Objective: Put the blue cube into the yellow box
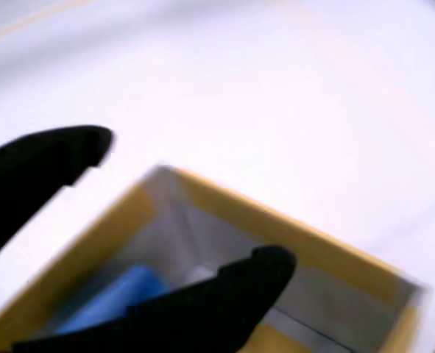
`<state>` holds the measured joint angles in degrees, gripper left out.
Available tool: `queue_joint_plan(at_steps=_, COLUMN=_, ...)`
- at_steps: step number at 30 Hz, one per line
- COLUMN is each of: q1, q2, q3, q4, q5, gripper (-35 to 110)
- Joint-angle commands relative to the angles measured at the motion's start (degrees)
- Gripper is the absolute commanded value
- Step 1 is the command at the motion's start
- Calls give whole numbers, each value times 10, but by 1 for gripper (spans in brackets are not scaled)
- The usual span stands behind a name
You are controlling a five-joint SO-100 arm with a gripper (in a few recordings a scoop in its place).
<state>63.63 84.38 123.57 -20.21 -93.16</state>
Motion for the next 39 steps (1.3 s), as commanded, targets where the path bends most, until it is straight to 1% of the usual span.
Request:
queue_joint_plan(at_steps=1, q1=-26, q2=171, q3=46, q4=-53, q5=-20, gripper=27)
queue_joint_plan(at_steps=3, q1=-47, q2=229, q3=79, q4=-49, q5=-23, gripper=22)
queue_joint_plan(at_steps=6, q1=-86, q2=318, q3=134, q4=-11, q5=-39, gripper=13)
queue_joint_plan(at_steps=8, q1=-114, q2=381, q3=170, q4=38, q5=-54, gripper=7)
queue_joint_plan(at_steps=10, q1=-144, q2=442, q3=202, q4=98, q5=-55, gripper=4)
queue_joint_plan(at_steps=14, q1=-206, q2=570, q3=256, q4=279, q5=-45, gripper=1)
queue_joint_plan(at_steps=17, q1=-258, q2=638, q3=258, q4=474, q5=-28, gripper=0)
queue_joint_plan(at_steps=19, q1=-296, q2=677, q3=257, q4=575, q5=-7, gripper=0)
queue_joint_plan(at_steps=22, q1=-353, q2=724, q3=254, q4=698, q5=26, gripper=0)
queue_joint_plan(at_steps=24, q1=-389, q2=755, q3=260, q4=758, q5=48, gripper=0)
queue_joint_plan(at_steps=28, q1=-452, q2=813, q3=289, q4=840, q5=78, gripper=0)
queue_joint_plan(at_steps=33, q1=-515, q2=882, q3=358, q4=899, q5=98, gripper=0)
queue_joint_plan(at_steps=39, q1=-549, q2=952, q3=436, q4=911, q5=112, gripper=0)
